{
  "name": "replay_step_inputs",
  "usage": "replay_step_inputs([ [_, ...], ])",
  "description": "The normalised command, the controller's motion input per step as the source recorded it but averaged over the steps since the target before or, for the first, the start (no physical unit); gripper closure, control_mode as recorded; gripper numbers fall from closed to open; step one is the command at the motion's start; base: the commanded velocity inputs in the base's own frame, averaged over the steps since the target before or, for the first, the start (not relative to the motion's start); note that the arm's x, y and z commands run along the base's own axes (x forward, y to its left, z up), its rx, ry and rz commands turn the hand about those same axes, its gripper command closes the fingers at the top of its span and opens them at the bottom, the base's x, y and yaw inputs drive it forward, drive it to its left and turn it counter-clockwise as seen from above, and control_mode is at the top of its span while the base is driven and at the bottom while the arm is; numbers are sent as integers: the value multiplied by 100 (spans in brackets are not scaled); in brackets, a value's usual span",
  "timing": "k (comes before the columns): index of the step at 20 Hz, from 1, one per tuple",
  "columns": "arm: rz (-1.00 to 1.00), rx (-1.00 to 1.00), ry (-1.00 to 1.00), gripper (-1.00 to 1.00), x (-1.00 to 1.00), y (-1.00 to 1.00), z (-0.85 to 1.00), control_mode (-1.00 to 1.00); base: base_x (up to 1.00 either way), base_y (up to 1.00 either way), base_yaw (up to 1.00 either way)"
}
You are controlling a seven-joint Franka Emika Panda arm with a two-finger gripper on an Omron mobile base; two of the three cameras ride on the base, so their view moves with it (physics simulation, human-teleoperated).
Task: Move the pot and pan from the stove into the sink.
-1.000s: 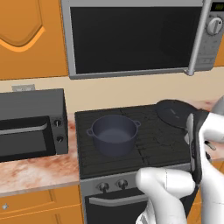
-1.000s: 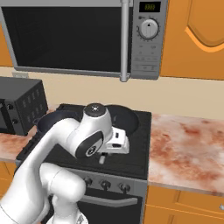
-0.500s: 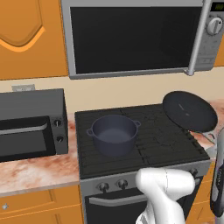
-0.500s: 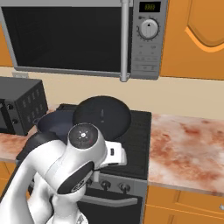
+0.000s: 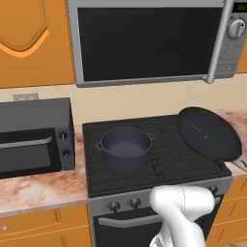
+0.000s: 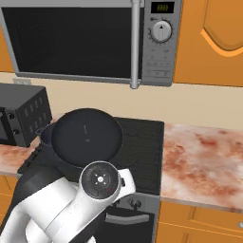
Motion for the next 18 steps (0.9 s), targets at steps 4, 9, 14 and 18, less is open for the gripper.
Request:
replay_step_inputs([
  [4, 35, 0, 0, 100, -46, 8, 0, -100, 0, 0, 0],
  [9, 35, -2, 0, 100, -29, 15, 0, -100, 0, 0, 0],
  [14, 0, 0, -1, 100, -1, 0, 0, -100, 0, 0, 0],
  [18, 0, 0, 0, 100, 0, 0, 0, -100, 0, 0, 0],
])
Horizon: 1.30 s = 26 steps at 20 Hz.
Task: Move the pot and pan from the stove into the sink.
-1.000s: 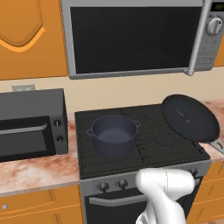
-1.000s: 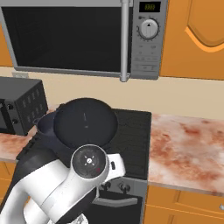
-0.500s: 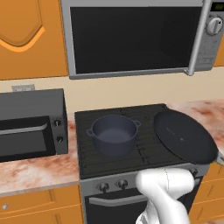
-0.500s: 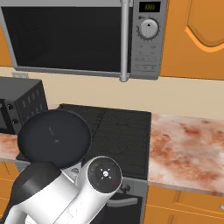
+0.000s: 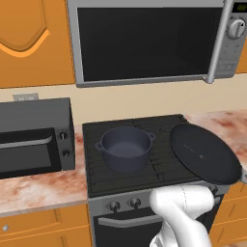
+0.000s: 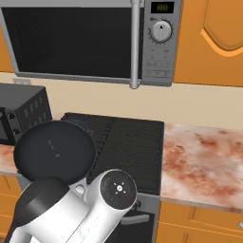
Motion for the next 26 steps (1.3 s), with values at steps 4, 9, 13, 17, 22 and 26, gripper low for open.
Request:
replay_step_inputs([
  [4, 0, 0, 0, 100, 0, 0, 0, 100, -41, 1, 1],
  [9, 0, 0, 0, 100, 0, 0, 0, 100, -74, 1, 1],
  [13, 0, 0, 0, 100, 0, 0, 0, 100, -82, 0, 0],
  [17, 0, 0, 0, 100, 0, 0, 0, 100, -70, 0, 0],
  [22, 0, 0, 0, 100, 0, 0, 0, 100, -4, -3, -3],
  [26, 0, 0, 0, 100, 0, 0, 0, 100, -7, -5, -35],
])
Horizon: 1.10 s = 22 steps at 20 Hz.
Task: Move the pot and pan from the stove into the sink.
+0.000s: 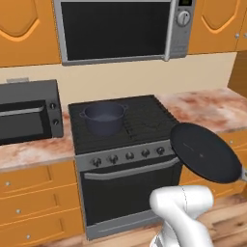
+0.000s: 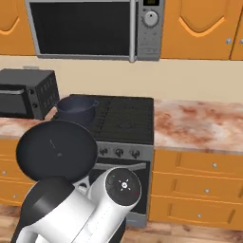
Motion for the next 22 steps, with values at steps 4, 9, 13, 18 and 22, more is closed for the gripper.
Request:
replay_step_inputs([
  [4, 0, 0, 0, 100, 0, 0, 0, 100, 0, 0, -45],
  [9, 0, 0, 0, 100, 0, 0, 0, 100, 0, 0, -49],
  [13, 0, 0, 0, 100, 0, 0, 0, 100, 0, 1, -50],
  [18, 0, 0, 0, 100, 0, 0, 0, 100, 0, 0, -48],
  [22, 0, 0, 0, 100, 0, 0, 0, 100, 0, 0, -47],
])
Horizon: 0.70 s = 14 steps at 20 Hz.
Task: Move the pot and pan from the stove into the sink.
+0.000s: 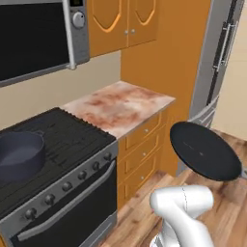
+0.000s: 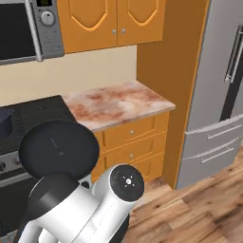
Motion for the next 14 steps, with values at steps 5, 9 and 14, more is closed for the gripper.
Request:
replay_step_inputs([
  [5, 0, 0, 0, 100, 0, 0, 0, 100, -1, 0, -48],
  [9, 0, 0, 0, 100, 0, 0, 0, 100, -2, 0, -47],
  [14, 0, 0, 0, 100, 0, 0, 0, 100, -2, 0, -46],
])
